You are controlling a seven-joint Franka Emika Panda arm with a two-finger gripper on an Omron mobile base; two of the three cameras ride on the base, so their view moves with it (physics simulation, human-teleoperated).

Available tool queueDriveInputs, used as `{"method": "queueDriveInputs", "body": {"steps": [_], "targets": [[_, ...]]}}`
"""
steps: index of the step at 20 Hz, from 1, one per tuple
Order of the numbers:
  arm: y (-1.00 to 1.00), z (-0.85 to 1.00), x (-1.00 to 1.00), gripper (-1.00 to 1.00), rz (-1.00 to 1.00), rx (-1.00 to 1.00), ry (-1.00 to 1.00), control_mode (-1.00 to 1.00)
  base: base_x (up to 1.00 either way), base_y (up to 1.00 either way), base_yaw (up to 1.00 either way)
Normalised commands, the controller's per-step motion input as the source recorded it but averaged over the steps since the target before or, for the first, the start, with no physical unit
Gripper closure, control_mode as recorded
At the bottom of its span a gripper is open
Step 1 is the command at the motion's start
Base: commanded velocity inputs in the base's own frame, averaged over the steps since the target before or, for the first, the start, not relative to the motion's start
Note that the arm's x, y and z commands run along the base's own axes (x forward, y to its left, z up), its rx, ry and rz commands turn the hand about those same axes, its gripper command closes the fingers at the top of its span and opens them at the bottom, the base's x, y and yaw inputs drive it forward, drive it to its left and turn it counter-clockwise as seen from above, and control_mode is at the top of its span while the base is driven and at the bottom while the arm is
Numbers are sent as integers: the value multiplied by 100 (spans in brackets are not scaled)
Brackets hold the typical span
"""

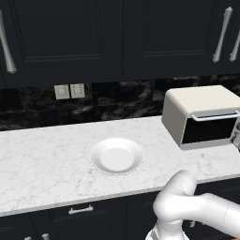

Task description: Pick up the kebab skewer and baguette bread, and place them inside the toaster oven. Close the toaster oven door and start by setting the timer.

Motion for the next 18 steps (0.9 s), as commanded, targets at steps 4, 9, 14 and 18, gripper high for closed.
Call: {"method": "queueDriveInputs", "body": {"steps": [4,9,14,18], "targets": [[0,0,-1,100,-2,0,-1,-100,0,0,0],[0,2,0,100,-2,0,0,-100,0,0,0],[-1,11,-6,100,-2,0,0,-100,0,0,0],[-4,11,-32,100,-1,0,0,-100,0,0,0]]}}
